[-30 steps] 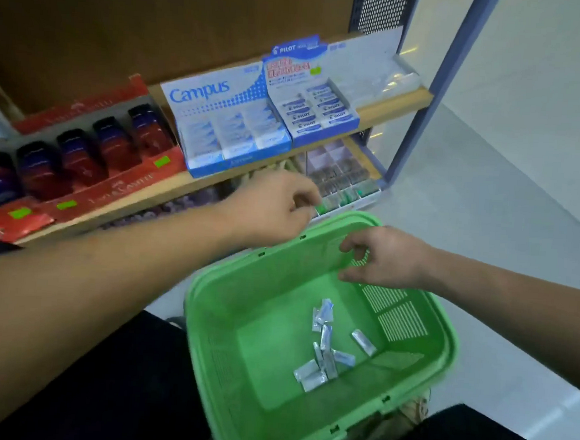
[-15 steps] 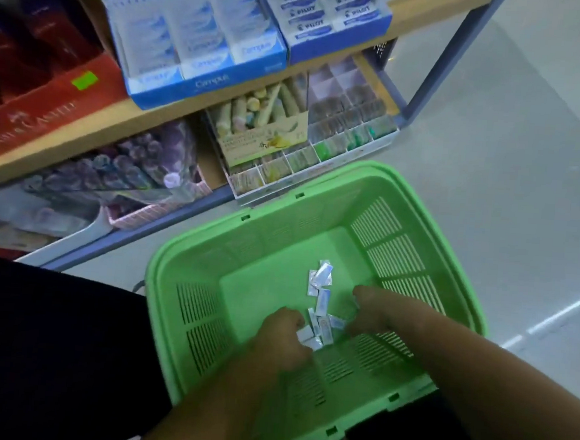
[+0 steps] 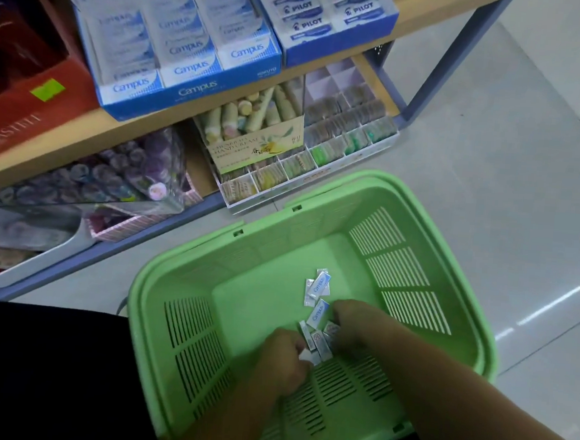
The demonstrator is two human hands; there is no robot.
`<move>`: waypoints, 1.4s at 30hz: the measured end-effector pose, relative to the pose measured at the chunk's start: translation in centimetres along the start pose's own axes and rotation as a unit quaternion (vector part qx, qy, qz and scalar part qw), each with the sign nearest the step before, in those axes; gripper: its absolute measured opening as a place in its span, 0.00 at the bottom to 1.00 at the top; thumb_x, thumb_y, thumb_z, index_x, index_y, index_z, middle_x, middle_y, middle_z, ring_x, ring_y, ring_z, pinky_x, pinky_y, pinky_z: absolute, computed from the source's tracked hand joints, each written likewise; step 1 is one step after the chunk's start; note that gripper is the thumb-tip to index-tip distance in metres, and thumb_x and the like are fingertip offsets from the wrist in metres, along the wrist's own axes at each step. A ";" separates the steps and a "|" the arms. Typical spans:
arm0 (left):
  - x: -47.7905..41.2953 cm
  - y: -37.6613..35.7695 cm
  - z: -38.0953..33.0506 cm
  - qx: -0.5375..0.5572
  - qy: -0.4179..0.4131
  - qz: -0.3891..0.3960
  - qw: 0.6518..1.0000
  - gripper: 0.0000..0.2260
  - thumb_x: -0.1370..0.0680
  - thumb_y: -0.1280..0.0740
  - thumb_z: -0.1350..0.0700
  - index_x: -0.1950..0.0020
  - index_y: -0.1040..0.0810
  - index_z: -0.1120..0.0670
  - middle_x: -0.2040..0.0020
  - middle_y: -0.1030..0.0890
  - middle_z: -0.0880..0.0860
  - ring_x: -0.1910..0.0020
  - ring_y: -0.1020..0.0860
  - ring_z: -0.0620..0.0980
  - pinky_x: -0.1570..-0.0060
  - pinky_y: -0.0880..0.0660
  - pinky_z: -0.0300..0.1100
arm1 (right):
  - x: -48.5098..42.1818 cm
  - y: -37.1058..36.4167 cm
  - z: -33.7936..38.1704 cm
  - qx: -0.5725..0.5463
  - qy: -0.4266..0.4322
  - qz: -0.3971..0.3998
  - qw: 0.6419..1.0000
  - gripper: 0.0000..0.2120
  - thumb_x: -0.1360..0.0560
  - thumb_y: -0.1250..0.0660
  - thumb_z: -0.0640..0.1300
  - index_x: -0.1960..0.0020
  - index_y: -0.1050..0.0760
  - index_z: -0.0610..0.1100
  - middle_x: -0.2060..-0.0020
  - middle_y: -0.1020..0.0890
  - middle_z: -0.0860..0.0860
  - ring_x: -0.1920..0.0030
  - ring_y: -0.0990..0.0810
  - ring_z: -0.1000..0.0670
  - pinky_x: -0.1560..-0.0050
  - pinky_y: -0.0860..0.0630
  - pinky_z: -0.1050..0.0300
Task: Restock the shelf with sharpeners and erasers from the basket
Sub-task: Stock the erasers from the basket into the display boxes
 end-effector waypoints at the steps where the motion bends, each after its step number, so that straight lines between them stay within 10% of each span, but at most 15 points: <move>1: 0.0 0.1 0.0 0.003 0.000 0.001 1.000 0.04 0.27 0.25 0.54 0.55 0.17 0.54 0.59 0.17 0.49 0.59 0.20 0.49 0.57 0.23 0.39 | -0.1 0.0 0.1 0.001 0.003 -0.005 1.000 0.18 0.27 0.26 0.52 0.43 0.28 0.49 0.45 0.21 0.48 0.44 0.21 0.45 0.45 0.26 0.54; 8: -1.6 -1.6 2.5 0.107 0.032 0.057 0.992 0.16 0.36 0.24 0.49 0.54 0.20 0.54 0.54 0.13 0.50 0.53 0.14 0.50 0.49 0.18 0.50 | -0.5 -0.8 0.8 -0.046 0.018 0.011 0.999 0.09 0.26 0.29 0.45 0.48 0.27 0.48 0.49 0.21 0.45 0.50 0.22 0.45 0.50 0.26 0.55; 13: 0.4 0.2 0.5 0.124 0.011 0.055 0.991 0.06 0.24 0.25 0.55 0.50 0.17 0.54 0.56 0.16 0.49 0.64 0.20 0.38 0.55 0.21 0.35 | -0.9 -1.7 0.8 -0.075 0.027 0.072 0.994 0.18 0.34 0.22 0.51 0.49 0.19 0.44 0.53 0.16 0.47 0.51 0.16 0.44 0.48 0.19 0.52; 18: 0.3 1.2 -0.5 0.235 0.024 0.016 0.971 0.07 0.26 0.22 0.58 0.57 0.20 0.51 0.62 0.17 0.47 0.62 0.21 0.45 0.51 0.20 0.45 | -0.5 -1.0 1.0 -0.226 0.044 0.074 0.970 0.15 0.31 0.20 0.39 0.48 0.21 0.46 0.52 0.15 0.44 0.53 0.15 0.44 0.48 0.17 0.48; 26: 1.2 5.1 -4.5 0.349 -0.022 0.029 0.936 0.11 0.25 0.23 0.60 0.44 0.17 0.57 0.57 0.15 0.48 0.59 0.19 0.46 0.59 0.17 0.45 | 1.7 4.2 1.4 -0.355 0.070 0.040 0.931 0.25 0.30 0.24 0.29 0.38 0.26 0.44 0.49 0.16 0.39 0.55 0.14 0.43 0.52 0.15 0.49; 42: 13.2 20.8 -17.0 0.335 -0.171 0.080 0.923 0.07 0.19 0.33 0.63 0.56 0.21 0.59 0.64 0.16 0.55 0.73 0.27 0.46 0.78 0.35 0.33 | 20.1 20.2 5.8 -0.454 0.200 -0.020 0.868 0.15 0.28 0.30 0.31 0.44 0.27 0.40 0.56 0.18 0.40 0.58 0.18 0.44 0.66 0.21 0.53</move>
Point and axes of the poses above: each hand's wrist, its own x-axis away from the middle knuckle, its own y-axis out of the back of the hand, z = x × y, the point moved 6 cm from there along -x, towards the middle knuckle
